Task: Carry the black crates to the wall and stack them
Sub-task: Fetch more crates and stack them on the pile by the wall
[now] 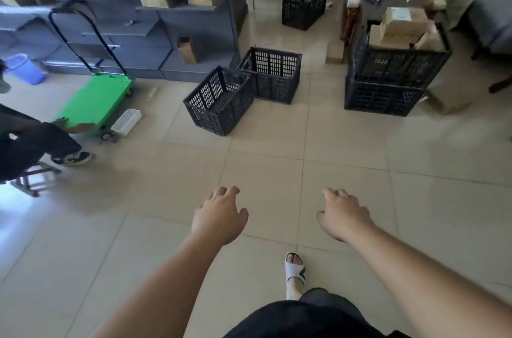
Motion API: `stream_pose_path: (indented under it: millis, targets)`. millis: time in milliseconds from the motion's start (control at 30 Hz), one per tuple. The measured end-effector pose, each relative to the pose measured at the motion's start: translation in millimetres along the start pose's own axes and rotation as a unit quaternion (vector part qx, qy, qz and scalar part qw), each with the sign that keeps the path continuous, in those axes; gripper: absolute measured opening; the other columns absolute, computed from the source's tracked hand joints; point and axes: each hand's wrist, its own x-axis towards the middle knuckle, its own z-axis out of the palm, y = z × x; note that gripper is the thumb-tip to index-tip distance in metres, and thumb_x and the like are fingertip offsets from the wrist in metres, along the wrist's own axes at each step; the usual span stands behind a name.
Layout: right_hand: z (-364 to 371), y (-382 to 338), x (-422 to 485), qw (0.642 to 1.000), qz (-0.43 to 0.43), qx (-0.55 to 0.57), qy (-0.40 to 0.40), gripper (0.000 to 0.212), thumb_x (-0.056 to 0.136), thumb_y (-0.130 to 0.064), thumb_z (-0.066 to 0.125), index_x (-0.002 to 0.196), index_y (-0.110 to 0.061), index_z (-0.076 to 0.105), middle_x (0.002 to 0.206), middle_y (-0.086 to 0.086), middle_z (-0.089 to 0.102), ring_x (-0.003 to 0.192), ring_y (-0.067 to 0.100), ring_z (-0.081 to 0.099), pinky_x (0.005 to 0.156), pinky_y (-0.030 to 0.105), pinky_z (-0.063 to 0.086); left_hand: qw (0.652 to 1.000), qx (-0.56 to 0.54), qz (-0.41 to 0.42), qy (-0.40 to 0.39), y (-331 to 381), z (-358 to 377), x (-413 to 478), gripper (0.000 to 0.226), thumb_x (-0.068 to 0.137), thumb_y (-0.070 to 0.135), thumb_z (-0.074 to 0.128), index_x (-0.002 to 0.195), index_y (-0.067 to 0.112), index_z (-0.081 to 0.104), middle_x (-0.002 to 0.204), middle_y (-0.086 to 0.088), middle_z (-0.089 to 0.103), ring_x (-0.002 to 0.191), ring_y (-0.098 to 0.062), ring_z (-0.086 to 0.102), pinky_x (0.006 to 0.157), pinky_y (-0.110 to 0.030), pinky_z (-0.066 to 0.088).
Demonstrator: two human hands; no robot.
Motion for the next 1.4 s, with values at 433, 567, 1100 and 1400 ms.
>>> stream_pose_path:
  millis: [433,567,1100,1400]
  targets:
    - [-178,-101,224,0.996,-0.08,-0.02,0.023,0.05,0.101,-0.037,0.046,0.148,-0.024,0.036,0.15,0.007,0.042,0.134,0.032,0.042,0.104,0.047,0.04,0.997,-0.058,-0.05,0.004,24,-117,234,0.058,0.097,0.047,0.048,0.152,0.03,0.037,0.152,0.0,0.041,0.137,-0.029,0.044,0.099,-0.044,0.048]
    - [-216,-137,302,0.997,-0.072,-0.025,0.032,0.047,0.102,-0.036,0.045,0.147,-0.024,0.038,0.147,0.007,0.043,0.132,0.032,0.043,0.101,0.046,0.04,0.997,-0.061,-0.036,0.0,14,-150,327,0.059,0.097,0.047,0.048,0.152,0.03,0.037,0.154,0.0,0.04,0.137,-0.029,0.044,0.099,-0.045,0.05]
    - [-357,-182,545,0.998,0.051,0.016,0.02,0.042,0.1,-0.036,0.047,0.139,-0.02,0.042,0.14,0.008,0.049,0.127,0.031,0.047,0.096,0.044,0.043,0.999,-0.022,0.026,-0.033,45,-293,654,0.06,0.093,0.045,0.051,0.15,0.027,0.04,0.146,-0.003,0.045,0.13,-0.03,0.047,0.103,-0.05,0.046]
    - [-448,-215,722,0.998,-0.049,-0.028,-0.017,0.048,0.1,-0.036,0.048,0.145,-0.021,0.039,0.147,0.009,0.047,0.133,0.033,0.045,0.102,0.045,0.042,0.996,-0.071,-0.058,-0.011,88,-331,787,0.06,0.095,0.046,0.049,0.151,0.028,0.039,0.148,-0.001,0.045,0.134,-0.028,0.046,0.104,-0.052,0.047]
